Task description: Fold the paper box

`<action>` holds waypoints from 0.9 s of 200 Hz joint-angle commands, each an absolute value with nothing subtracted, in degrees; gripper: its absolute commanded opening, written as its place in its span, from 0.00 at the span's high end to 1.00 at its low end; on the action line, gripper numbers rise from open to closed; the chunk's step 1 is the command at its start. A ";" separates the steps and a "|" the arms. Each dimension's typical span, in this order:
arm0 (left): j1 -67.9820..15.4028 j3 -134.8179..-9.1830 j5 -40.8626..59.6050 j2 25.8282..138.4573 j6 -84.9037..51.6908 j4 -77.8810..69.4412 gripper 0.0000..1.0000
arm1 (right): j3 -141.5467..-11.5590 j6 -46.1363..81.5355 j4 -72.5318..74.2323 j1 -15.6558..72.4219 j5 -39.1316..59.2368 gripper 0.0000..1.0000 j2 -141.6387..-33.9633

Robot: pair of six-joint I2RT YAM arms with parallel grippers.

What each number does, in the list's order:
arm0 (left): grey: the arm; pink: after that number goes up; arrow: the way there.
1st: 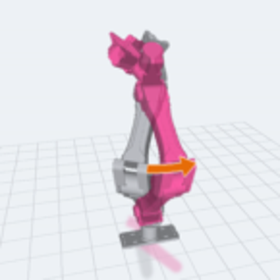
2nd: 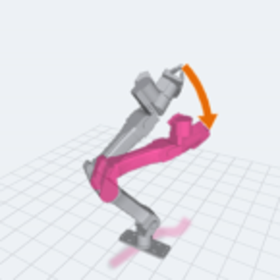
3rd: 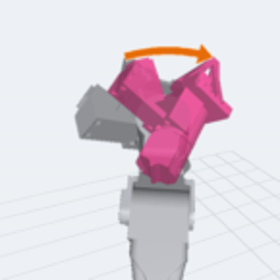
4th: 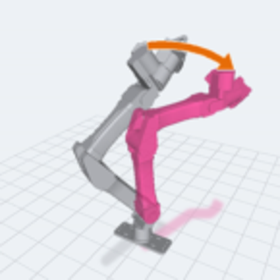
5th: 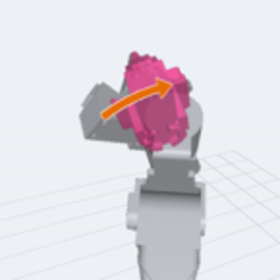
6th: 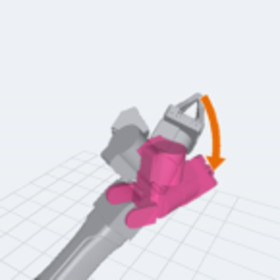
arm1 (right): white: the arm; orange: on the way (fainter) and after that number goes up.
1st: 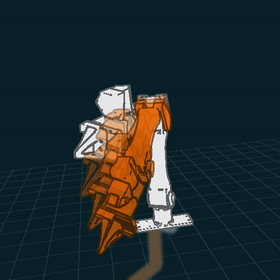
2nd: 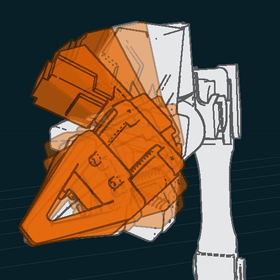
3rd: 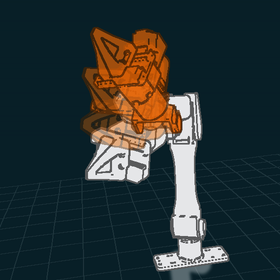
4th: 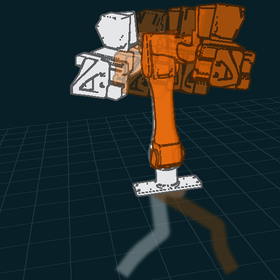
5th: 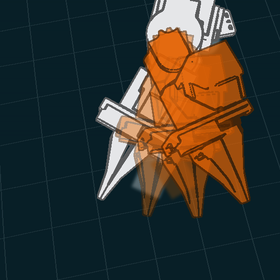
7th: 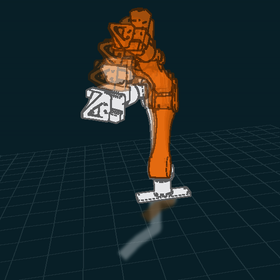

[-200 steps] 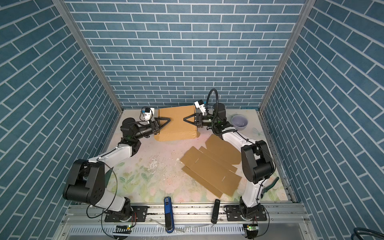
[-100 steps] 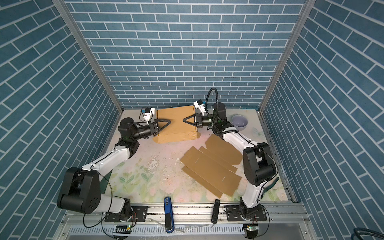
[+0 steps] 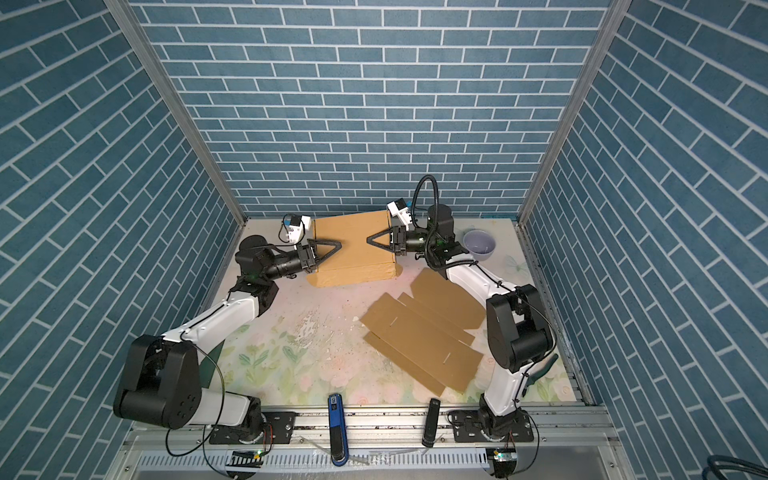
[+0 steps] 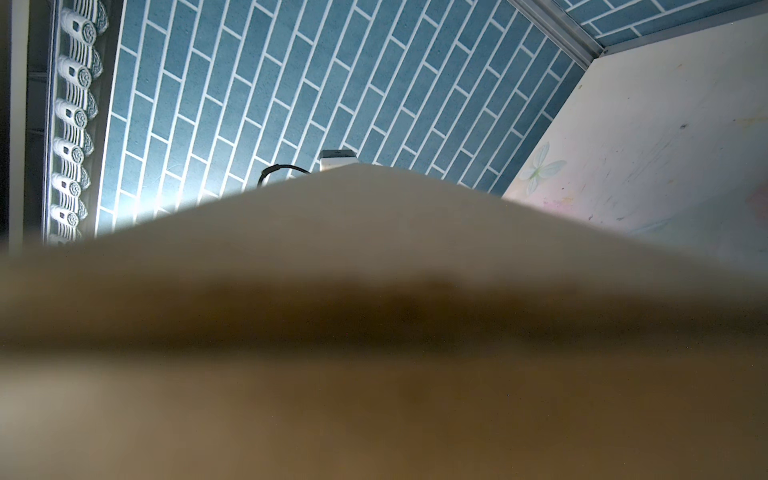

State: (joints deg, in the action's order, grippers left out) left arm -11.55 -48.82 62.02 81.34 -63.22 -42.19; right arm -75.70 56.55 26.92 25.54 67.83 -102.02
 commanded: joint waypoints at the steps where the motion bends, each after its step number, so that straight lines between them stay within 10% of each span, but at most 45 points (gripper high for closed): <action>1: -12.47 -49.75 65.57 79.49 -62.77 -49.06 0.10 | -74.61 57.30 26.37 25.53 65.83 0.69 -103.84; 180: -12.72 -49.83 67.68 77.65 -56.80 -42.54 0.07 | -73.96 56.56 25.08 25.29 66.09 0.69 -102.14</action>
State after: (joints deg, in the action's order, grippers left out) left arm -11.55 -48.21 64.40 81.54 -64.71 -45.56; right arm -75.68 57.01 27.81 25.12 68.88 -102.17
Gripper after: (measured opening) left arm 0.932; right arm 0.407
